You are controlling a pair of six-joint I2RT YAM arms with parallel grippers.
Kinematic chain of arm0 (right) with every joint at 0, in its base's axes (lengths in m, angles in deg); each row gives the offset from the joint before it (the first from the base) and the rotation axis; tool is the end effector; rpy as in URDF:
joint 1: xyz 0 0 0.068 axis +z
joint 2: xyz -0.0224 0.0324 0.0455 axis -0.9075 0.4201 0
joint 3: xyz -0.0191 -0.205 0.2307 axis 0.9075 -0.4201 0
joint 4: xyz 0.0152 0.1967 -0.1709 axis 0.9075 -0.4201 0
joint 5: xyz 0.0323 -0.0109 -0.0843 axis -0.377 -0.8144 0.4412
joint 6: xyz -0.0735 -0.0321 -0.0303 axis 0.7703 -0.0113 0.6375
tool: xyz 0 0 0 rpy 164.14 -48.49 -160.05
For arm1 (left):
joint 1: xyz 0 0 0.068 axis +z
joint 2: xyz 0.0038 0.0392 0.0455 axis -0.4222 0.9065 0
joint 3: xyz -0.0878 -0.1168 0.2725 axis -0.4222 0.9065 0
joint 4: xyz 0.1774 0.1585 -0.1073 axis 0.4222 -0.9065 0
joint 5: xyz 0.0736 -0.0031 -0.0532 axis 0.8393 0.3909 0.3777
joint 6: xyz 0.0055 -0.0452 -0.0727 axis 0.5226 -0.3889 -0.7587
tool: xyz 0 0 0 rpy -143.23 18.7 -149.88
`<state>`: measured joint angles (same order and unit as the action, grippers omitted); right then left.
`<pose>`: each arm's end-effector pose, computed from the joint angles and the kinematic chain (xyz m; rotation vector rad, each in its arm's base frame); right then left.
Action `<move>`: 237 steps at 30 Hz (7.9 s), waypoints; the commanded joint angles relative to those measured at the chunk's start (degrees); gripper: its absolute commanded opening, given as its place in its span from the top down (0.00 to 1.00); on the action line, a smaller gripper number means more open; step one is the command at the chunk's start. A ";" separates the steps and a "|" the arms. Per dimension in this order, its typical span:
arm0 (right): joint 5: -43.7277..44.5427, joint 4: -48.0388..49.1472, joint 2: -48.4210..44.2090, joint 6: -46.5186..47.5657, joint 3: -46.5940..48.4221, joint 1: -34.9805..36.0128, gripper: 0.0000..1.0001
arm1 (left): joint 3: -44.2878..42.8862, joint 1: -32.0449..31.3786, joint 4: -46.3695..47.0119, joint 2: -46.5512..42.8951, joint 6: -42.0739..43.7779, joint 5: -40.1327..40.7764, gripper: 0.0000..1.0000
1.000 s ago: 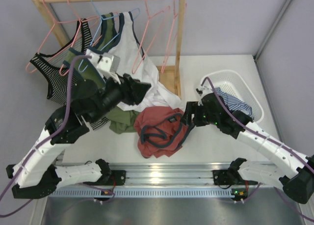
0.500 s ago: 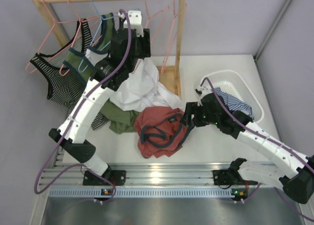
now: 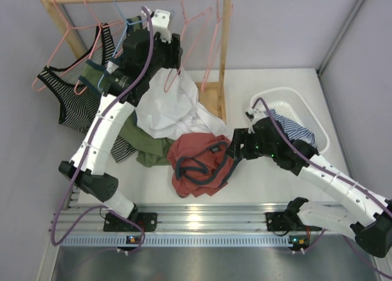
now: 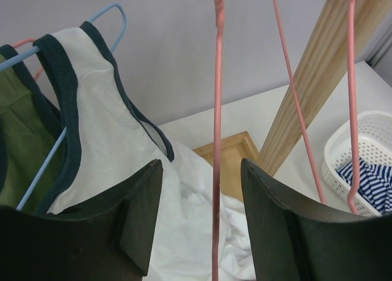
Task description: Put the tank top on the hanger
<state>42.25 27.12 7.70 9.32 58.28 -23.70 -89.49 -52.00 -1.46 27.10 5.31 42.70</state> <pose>0.1664 0.1516 0.3094 -0.2151 2.3382 0.7193 0.3412 -0.1626 0.5490 0.2876 1.6713 -0.2478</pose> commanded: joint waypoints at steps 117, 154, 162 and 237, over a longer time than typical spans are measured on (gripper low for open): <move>2.13 0.61 -6.29 -0.64 -3.93 -0.49 0.41 | 30.59 2.86 4.85 -29.90 -1.11 -10.97 1.00; 21.37 2.73 13.11 -13.38 3.35 12.25 0.61 | 42.03 -2.77 -22.66 -41.43 -7.44 -29.26 1.00; 24.18 1.93 18.13 -17.07 4.59 13.56 0.61 | 39.13 -7.68 -27.06 -39.32 -7.09 -23.30 1.00; 18.83 -4.49 5.57 -4.95 9.16 7.24 1.00 | 54.85 -13.32 6.59 -24.03 -10.60 -43.75 1.00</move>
<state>61.53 21.05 14.19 3.55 64.09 -15.88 -35.85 -65.68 -5.90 2.47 -3.39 5.67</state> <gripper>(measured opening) 0.101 0.057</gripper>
